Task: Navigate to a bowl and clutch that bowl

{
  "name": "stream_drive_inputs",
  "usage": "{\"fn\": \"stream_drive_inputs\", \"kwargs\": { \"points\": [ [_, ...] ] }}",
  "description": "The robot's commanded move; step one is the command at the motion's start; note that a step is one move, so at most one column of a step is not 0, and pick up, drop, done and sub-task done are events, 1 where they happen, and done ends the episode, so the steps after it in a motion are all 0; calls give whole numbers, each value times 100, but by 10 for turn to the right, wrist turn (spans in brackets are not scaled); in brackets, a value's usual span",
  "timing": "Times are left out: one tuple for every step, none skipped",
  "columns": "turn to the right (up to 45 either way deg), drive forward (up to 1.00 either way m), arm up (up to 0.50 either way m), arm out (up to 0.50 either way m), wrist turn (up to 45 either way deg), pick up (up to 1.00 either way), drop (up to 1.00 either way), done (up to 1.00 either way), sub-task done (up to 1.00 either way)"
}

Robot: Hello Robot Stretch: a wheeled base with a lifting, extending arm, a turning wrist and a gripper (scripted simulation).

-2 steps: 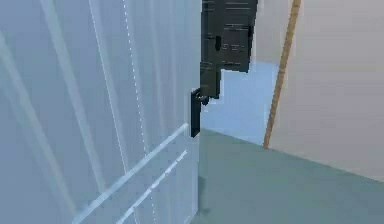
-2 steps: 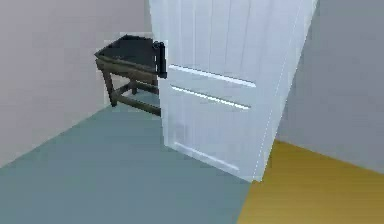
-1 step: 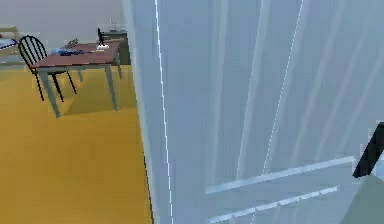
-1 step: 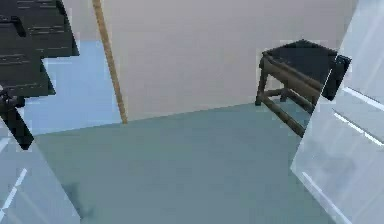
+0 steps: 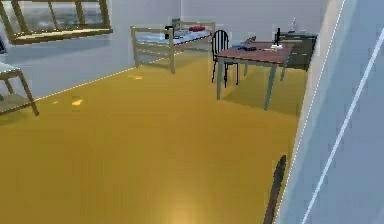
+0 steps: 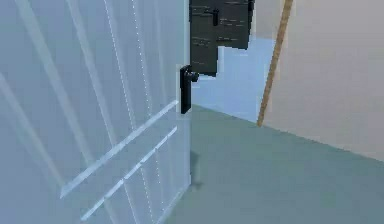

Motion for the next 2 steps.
{"fn": "stream_drive_inputs", "kwargs": {
  "points": [
    [-390,0,0,0,0,0,0,0,0],
    [0,10,0,0,0,0,0,0,0]
  ]
}}
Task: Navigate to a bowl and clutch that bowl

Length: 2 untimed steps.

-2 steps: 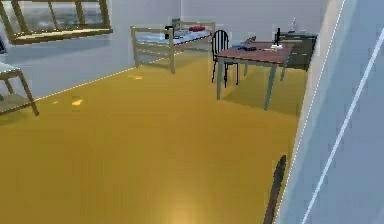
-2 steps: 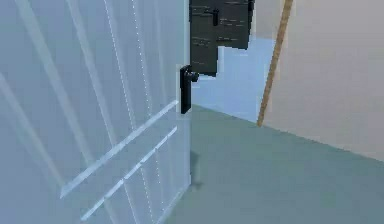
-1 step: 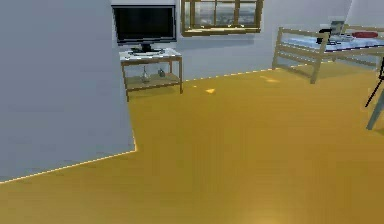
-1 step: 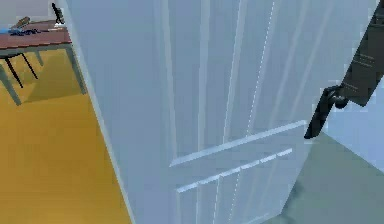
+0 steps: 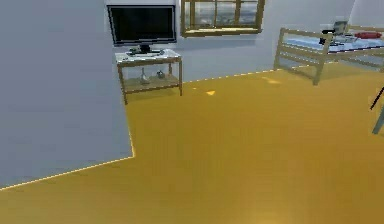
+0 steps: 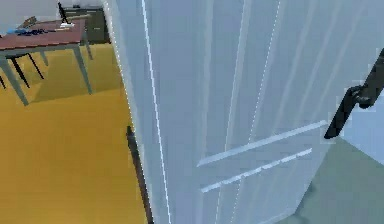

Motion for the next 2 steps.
{"fn": "stream_drive_inputs", "kwargs": {
  "points": [
    [180,0,0,0,0,0,0,0,0],
    [0,60,0,0,0,0,0,0,0]
  ]
}}
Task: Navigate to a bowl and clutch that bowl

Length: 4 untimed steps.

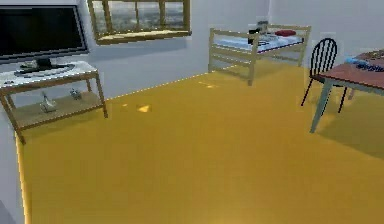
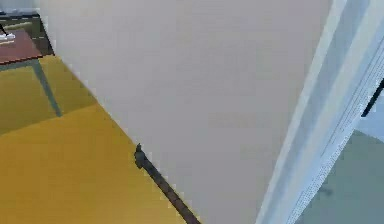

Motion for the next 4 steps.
{"fn": "stream_drive_inputs", "kwargs": {
  "points": [
    [210,0,0,0,0,0,0,0,0],
    [0,100,0,0,0,0,0,0,0],
    [0,100,0,0,0,0,0,0,0],
    [0,100,0,0,0,0,0,0,0]
  ]
}}
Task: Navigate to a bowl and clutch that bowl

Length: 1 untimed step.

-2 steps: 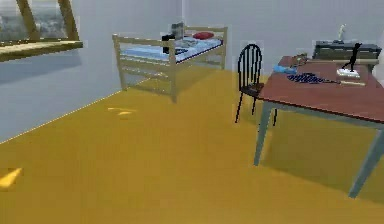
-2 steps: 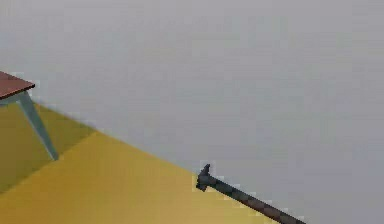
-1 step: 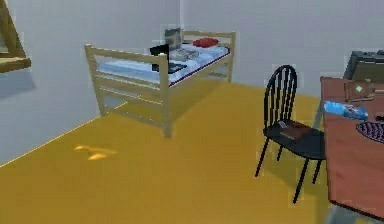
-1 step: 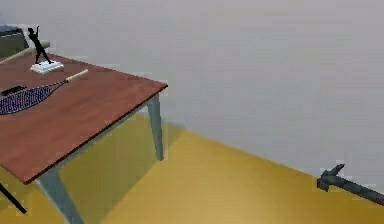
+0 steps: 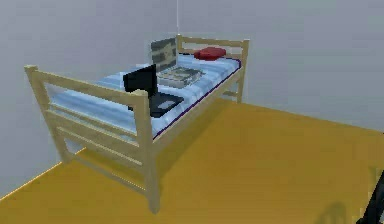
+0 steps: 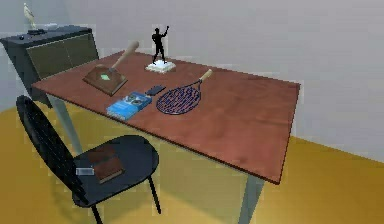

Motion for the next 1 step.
{"fn": "stream_drive_inputs", "kwargs": {
  "points": [
    [30,0,0,0,0,0,0,0,0]
  ]
}}
